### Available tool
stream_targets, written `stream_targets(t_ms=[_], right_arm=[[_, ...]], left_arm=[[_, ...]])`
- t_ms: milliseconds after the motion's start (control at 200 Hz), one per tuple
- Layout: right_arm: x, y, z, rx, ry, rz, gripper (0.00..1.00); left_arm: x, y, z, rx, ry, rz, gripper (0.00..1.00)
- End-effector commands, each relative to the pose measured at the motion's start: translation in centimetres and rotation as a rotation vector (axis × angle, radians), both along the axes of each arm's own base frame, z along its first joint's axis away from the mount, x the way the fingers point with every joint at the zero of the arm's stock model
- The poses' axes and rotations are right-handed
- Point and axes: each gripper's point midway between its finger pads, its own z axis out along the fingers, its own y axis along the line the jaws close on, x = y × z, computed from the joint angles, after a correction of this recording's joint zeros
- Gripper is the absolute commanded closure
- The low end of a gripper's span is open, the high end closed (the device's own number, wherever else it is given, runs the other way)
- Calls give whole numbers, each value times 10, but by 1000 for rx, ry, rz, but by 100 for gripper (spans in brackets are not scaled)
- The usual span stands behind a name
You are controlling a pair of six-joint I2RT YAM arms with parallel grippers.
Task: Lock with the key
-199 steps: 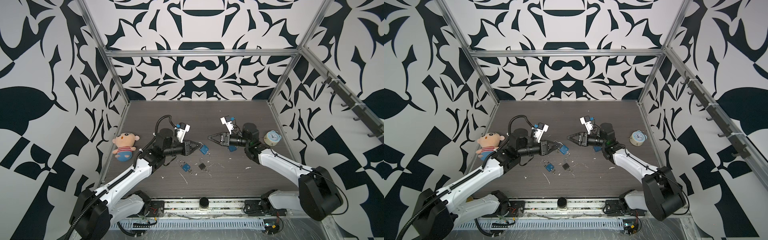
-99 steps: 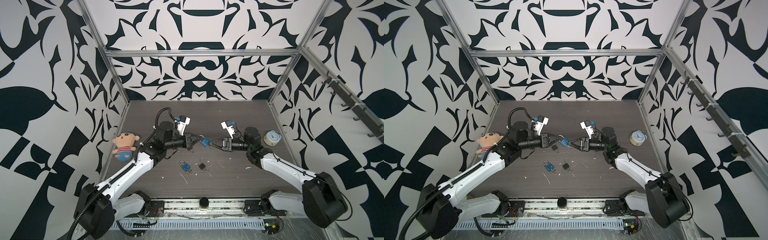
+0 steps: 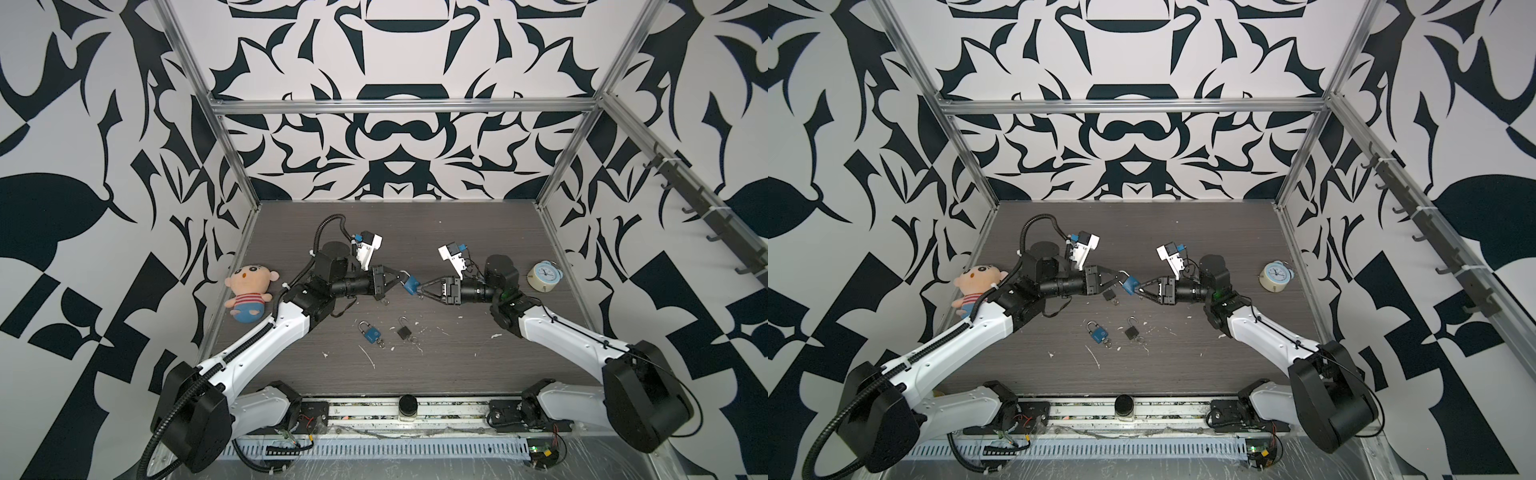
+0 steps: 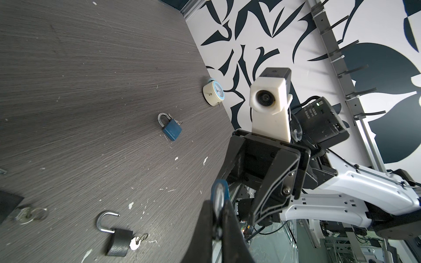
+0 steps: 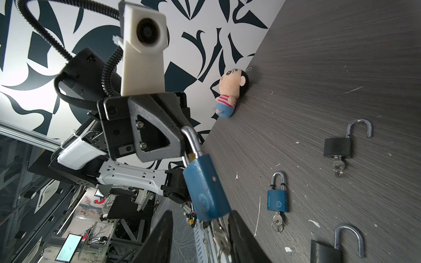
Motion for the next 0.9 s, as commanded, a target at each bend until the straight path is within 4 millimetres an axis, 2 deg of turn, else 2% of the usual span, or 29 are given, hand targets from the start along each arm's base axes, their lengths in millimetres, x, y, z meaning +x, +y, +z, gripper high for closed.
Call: stream_targets(t_ms=[0, 485, 630, 900], right_arm=[[-4, 3, 12, 30, -65, 32, 60], [-5, 3, 7, 22, -52, 28, 88], [-3, 3, 7, 20, -50, 23, 100], [-2, 3, 1, 12, -35, 16, 100]], left_arm=[[7, -1, 26, -40, -54, 17, 100], [10, 8, 27, -40, -61, 53, 100], [11, 12, 28, -42, -64, 63, 100], [16, 24, 34, -75, -70, 97, 100]])
